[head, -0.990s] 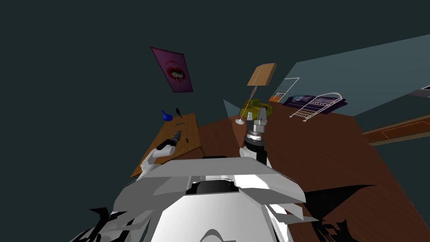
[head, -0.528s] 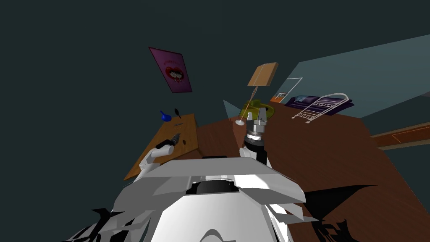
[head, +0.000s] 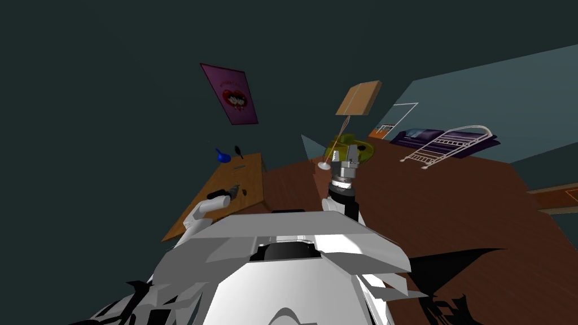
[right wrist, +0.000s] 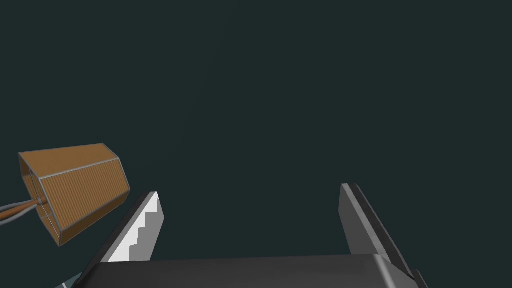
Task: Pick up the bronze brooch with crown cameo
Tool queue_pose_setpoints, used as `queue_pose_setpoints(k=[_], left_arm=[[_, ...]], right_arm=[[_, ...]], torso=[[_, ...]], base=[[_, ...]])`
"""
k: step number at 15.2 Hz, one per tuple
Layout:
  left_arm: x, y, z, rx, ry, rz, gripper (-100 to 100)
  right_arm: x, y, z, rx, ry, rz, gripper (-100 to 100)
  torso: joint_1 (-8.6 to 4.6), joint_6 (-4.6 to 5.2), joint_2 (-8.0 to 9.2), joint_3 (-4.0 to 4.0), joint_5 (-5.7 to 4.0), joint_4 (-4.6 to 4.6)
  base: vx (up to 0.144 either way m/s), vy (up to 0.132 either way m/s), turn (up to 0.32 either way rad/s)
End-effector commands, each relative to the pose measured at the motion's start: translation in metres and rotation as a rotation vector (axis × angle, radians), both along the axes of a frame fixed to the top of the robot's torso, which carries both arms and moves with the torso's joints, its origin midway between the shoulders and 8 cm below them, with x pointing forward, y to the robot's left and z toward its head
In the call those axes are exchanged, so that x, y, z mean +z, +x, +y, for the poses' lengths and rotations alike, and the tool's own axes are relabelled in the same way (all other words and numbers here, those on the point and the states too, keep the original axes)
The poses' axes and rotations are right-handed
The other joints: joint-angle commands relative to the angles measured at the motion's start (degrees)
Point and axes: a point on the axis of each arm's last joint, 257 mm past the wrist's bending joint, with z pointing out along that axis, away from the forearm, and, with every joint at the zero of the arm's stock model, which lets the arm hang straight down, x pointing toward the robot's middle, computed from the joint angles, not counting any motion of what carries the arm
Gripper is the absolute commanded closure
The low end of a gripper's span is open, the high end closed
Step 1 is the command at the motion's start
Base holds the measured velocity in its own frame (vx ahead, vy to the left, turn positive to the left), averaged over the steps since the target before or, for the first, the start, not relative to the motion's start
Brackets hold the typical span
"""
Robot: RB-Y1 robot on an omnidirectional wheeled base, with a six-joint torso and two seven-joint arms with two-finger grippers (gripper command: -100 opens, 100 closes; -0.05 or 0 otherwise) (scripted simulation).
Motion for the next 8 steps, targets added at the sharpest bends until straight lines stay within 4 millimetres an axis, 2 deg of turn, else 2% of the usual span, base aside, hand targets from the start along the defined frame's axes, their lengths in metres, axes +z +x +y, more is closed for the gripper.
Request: queue_pose_setpoints(k=[1,3,8], left_arm=[[-0.014,-0.014,0.006,0.029,-0.024,0.059,-100],[-0.017,-0.018,0.005,0.032,-0.029,0.074,-100],[-0.040,-0.048,0.016,0.089,-0.086,0.189,-100]], right_arm=[[0.000,0.000,0.000,0.000,0.000,0.000,0],[0.000,0.000,0.000,0.000,0.000,0.000,0],[0.000,0.000,0.000,0.000,0.000,0.000,0]], torso=[[0.00,0.00,0.00,0.00,0.00,0.00],[-0.07,-0.01,-0.30,-0.17,-0.02,-0.07],[0.19,-0.02,-0.06,-0.05,0.04,-0.02]], base=[[0.170,-0.113,-0.088],[0.151,-0.077,-0.004],[0.090,-0.038,0.051]])
